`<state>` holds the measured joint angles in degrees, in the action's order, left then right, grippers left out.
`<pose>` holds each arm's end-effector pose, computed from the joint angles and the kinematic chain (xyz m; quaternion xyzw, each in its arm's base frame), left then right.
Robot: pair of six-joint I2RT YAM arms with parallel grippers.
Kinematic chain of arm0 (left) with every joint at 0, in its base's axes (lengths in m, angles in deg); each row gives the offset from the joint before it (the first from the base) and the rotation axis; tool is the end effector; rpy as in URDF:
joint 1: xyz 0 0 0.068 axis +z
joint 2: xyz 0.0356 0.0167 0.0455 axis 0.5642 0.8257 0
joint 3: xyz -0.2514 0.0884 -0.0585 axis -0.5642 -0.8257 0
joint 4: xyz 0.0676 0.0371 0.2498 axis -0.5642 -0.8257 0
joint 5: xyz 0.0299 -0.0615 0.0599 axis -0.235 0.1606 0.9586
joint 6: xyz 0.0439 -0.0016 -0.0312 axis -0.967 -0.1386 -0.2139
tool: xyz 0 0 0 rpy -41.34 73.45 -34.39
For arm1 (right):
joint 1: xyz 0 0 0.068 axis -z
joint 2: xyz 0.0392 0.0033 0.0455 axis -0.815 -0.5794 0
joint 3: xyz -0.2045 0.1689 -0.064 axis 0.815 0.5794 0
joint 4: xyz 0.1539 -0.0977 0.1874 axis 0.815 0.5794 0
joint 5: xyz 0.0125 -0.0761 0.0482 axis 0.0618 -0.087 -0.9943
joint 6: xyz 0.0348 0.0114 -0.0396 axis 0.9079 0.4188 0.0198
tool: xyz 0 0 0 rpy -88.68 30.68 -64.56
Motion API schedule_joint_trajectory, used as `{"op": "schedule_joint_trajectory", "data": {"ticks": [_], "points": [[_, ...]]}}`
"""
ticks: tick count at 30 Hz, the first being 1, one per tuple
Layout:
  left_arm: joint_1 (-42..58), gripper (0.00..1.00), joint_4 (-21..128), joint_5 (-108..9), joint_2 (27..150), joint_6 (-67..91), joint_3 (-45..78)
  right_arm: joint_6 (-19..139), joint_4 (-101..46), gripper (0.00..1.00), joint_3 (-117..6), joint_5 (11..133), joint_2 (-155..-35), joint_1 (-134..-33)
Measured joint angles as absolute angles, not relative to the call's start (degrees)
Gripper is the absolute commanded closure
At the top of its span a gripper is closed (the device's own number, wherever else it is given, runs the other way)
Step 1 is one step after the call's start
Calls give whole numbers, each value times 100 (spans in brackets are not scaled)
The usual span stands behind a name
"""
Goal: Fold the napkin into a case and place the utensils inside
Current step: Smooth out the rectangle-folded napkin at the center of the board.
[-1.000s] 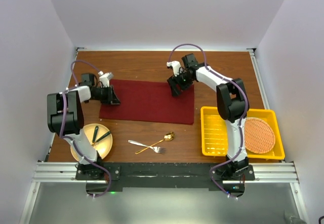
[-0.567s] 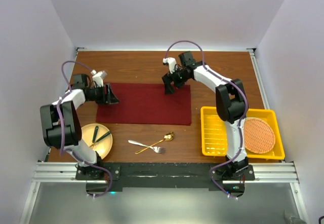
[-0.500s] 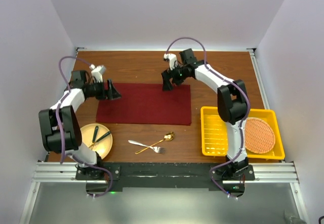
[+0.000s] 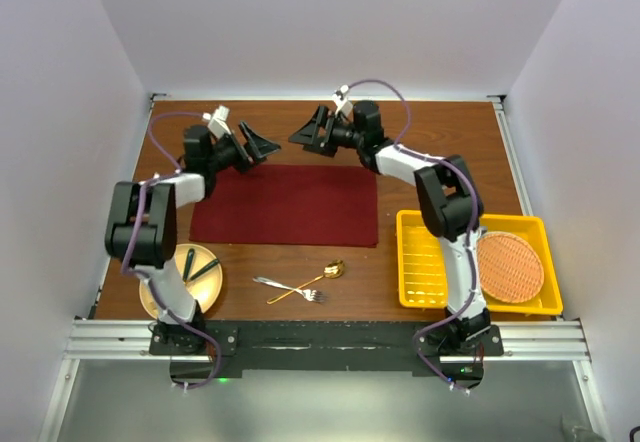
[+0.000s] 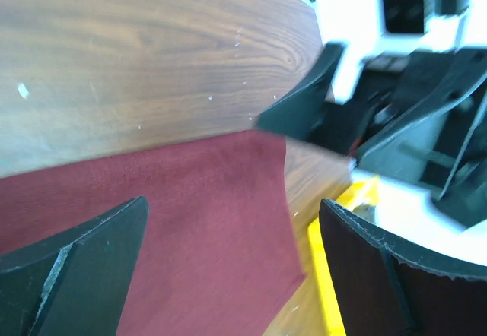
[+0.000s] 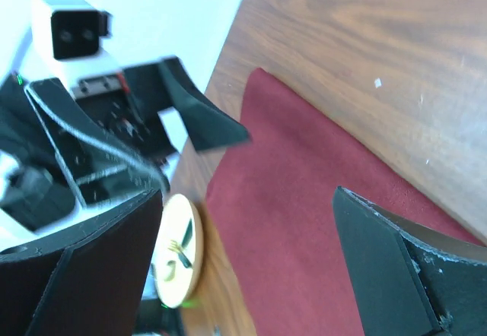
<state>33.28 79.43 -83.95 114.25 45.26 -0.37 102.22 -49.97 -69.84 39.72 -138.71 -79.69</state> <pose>0.3793 -0.0313 0.2045 -0.0883 0.7809 -0.4854 0.3832 0.4475 0.2347 0.2183 -0.0549 0.7630 0.5647 0.3097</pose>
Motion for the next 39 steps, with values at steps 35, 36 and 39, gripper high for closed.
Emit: {"op": "schedule_joint_trajectory", "data": {"ticks": [35, 36, 39], "points": [[5119, 0, 9818, -8056, 13445, 6305, 96, 10747, -5871, 2, -7220, 3928, -15379, -7871], [5171, 0, 9772, -8065, 13420, 6263, 94, 10727, -5865, 2, -7229, 3920, -15379, -7867], [5274, 0, 9626, -8179, 13287, 6016, 96, 10681, -5814, 2, -7275, 3913, -15379, -7834]]}}
